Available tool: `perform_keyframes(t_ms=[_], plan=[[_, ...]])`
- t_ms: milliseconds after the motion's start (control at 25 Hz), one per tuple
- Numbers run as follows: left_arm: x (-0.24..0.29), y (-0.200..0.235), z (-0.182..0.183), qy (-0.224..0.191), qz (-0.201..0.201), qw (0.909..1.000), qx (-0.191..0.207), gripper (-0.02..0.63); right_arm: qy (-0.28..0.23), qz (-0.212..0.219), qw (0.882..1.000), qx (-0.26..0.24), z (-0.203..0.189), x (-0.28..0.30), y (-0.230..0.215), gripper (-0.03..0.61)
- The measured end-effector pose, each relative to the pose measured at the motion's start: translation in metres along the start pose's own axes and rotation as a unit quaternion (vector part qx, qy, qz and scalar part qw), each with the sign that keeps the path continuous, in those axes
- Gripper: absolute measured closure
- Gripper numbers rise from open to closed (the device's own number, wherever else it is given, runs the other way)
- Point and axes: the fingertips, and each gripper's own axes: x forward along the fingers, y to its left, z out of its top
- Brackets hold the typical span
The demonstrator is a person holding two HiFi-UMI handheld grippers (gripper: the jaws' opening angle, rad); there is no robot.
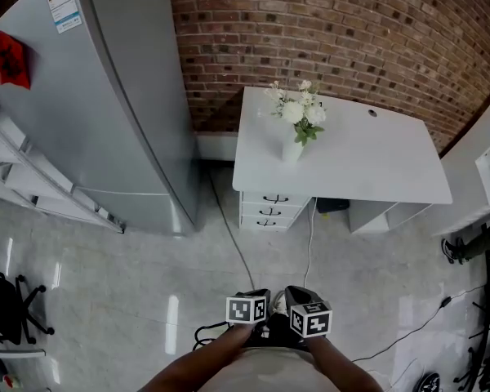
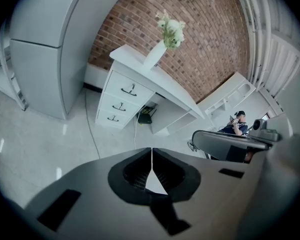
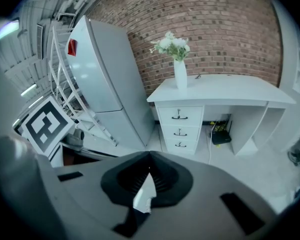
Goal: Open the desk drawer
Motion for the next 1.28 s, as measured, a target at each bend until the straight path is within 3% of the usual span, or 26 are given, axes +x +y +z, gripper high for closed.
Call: perform_keyframes(t_ms=[280, 600, 1040, 1280], plan=[[0.0, 0.006, 0.01, -0.008, -0.003, 1.0, -0.001, 0.6, -0.011, -0.011, 1.0, 0.005, 0.01, 0.002, -0.006, 0.563], [0.013, 0.01, 0.026, -0.005, 0.014, 0.9998, -0.013, 0.6, -0.008, 0.011, 1.0, 0.006, 0.025, 0.019, -0.021, 0.563], [0.074, 0.0, 0.082, -0.007, 0.101, 0.9947, -0.021, 0.6, 0.03, 0.068, 0.997, -0.019, 0.07, 0.061, -0.098, 0.563], [0.103, 0.02, 0.109, -0.01, 0.133, 0.9909, -0.013, 0.601, 0.057, 0.095, 0.993, -0.036, 0.068, 0.105, -0.119, 0.563]])
